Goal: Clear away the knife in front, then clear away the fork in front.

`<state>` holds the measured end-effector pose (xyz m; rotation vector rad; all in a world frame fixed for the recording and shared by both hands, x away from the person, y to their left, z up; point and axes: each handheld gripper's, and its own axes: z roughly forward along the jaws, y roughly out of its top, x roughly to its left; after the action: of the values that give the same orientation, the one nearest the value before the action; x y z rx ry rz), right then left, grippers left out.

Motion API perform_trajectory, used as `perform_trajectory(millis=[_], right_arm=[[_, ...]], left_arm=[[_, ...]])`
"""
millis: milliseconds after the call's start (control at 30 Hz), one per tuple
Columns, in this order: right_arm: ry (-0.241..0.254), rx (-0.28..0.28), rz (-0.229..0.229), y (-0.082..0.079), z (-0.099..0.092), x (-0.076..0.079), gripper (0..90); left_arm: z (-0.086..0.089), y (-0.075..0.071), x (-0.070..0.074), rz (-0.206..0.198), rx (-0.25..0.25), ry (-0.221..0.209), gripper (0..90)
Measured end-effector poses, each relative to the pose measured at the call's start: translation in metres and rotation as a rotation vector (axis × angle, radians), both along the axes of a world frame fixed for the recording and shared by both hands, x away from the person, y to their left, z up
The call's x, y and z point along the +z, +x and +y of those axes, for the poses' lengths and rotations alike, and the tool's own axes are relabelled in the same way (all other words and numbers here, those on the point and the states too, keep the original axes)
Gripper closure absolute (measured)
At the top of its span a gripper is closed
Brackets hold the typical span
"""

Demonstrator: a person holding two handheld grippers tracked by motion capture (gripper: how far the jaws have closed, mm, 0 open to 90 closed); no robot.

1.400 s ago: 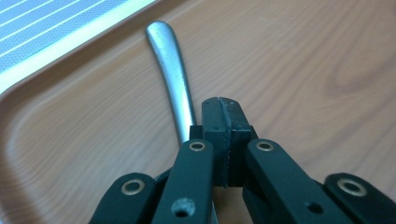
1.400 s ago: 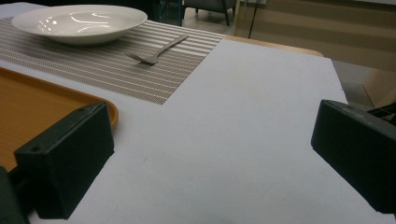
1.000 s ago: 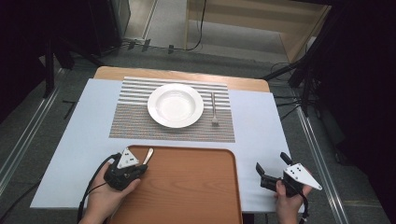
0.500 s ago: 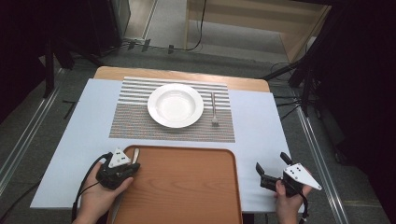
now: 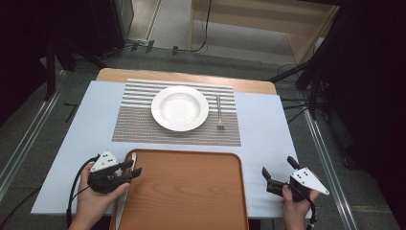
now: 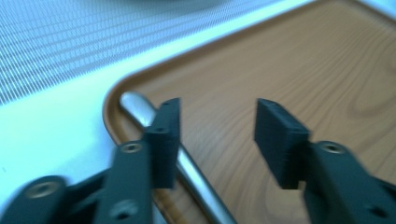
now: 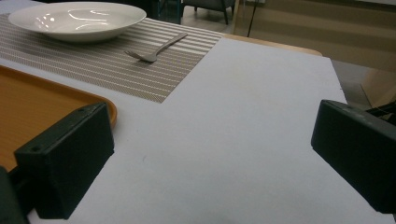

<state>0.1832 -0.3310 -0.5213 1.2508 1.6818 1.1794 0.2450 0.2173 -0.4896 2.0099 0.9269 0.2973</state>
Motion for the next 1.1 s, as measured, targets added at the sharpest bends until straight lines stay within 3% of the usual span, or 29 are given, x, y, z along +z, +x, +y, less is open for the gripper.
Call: perform_trajectory(millis=[67, 100, 133, 267, 400, 533, 867, 967, 1100], right_arm=[[-0.001, -0.001, 0.001, 0.000, 0.000, 0.000, 0.0], [0.000, -0.002, 0.001, 0.000, 0.000, 0.000, 0.0], [0.000, -0.002, 0.001, 0.000, 0.000, 0.000, 0.0], [-0.001, -0.002, 0.003, 0.000, 0.000, 0.000, 0.0], [-0.002, -0.003, 0.002, 0.001, 0.000, 0.000, 0.0], [-0.002, -0.004, 0.002, 0.001, 0.000, 0.000, 0.0], [-0.007, -0.004, 0.005, 0.001, 0.001, 0.001, 0.0], [-0.017, -0.020, 0.005, -0.001, 0.002, 0.003, 0.0], [-0.013, -0.023, 0.004, 0.000, 0.004, 0.009, 0.0]], left_arm=[[0.002, -0.001, 0.003, -0.029, 0.030, -0.016, 37.9], [0.003, -0.001, 0.003, -0.029, 0.041, -0.014, 25.5], [0.005, 0.000, 0.004, -0.031, 0.050, -0.013, 21.1], [0.015, -0.001, 0.005, -0.037, 0.019, -0.088, 1.0], [0.019, 0.001, 0.010, -0.050, 0.106, -0.062, 0.0], [0.024, 0.001, 0.010, -0.049, 0.094, -0.099, 0.0], [0.042, 0.007, 0.011, -0.068, 0.104, -0.140, 0.0], [0.052, 0.008, 0.011, -0.099, 0.094, -0.149, 0.0], [0.064, 0.007, 0.012, -0.137, 0.059, -0.196, 2.0]])
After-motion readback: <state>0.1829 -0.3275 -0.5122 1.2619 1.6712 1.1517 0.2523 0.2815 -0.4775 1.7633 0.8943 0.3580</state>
